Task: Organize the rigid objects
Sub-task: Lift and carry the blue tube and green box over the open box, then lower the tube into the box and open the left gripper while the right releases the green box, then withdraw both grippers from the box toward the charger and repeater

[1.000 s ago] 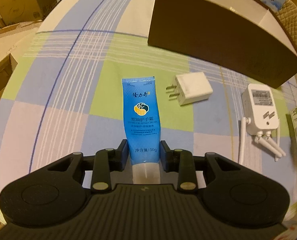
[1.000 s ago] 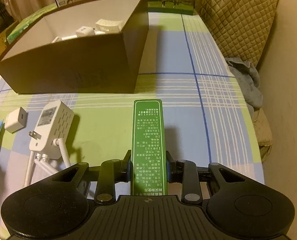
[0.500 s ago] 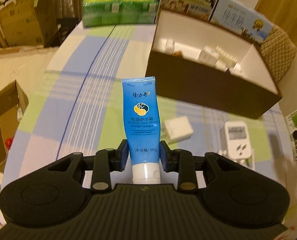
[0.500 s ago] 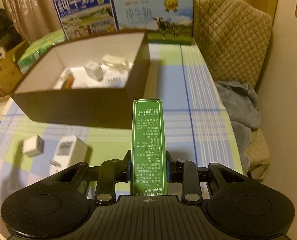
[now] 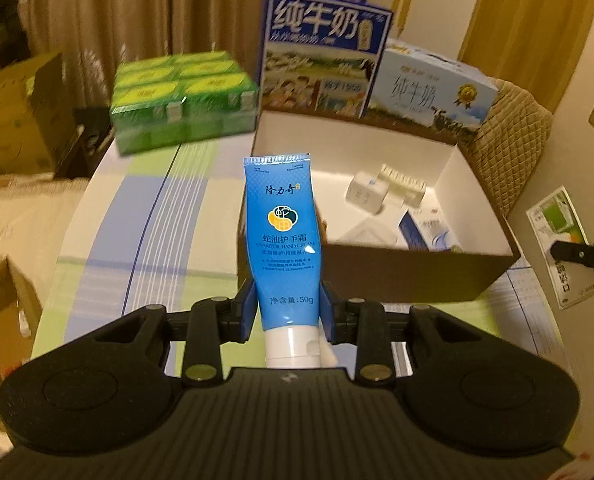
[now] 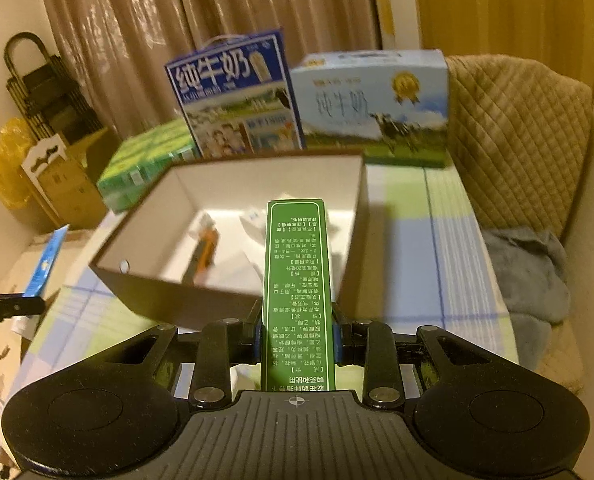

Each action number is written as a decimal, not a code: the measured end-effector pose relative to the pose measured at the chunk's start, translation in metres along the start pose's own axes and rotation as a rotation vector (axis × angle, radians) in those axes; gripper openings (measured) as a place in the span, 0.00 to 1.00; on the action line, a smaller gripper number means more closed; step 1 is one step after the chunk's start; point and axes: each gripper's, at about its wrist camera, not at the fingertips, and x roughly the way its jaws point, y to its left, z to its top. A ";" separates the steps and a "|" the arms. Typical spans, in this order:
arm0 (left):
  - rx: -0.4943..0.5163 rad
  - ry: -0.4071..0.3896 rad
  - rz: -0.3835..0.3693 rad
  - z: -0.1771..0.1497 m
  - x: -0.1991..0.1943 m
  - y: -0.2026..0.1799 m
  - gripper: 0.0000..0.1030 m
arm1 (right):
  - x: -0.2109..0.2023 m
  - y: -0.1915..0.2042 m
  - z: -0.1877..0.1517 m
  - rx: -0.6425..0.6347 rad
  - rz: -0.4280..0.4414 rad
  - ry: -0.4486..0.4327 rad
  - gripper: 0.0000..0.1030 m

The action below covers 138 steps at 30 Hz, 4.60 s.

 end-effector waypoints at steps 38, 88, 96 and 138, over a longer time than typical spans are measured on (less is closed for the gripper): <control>0.198 0.220 0.089 0.087 0.190 -0.032 0.27 | 0.152 -0.023 0.073 0.023 -0.194 0.093 0.26; 0.193 0.126 0.019 0.084 0.140 -0.046 0.50 | 0.123 -0.008 0.064 -0.017 -0.144 0.043 0.59; 0.175 0.093 0.003 0.081 0.117 -0.047 0.50 | 0.104 -0.002 0.060 -0.010 -0.132 0.022 0.59; 0.017 0.144 -0.031 -0.035 0.024 -0.020 0.51 | 0.018 0.032 -0.039 0.039 0.005 0.093 0.59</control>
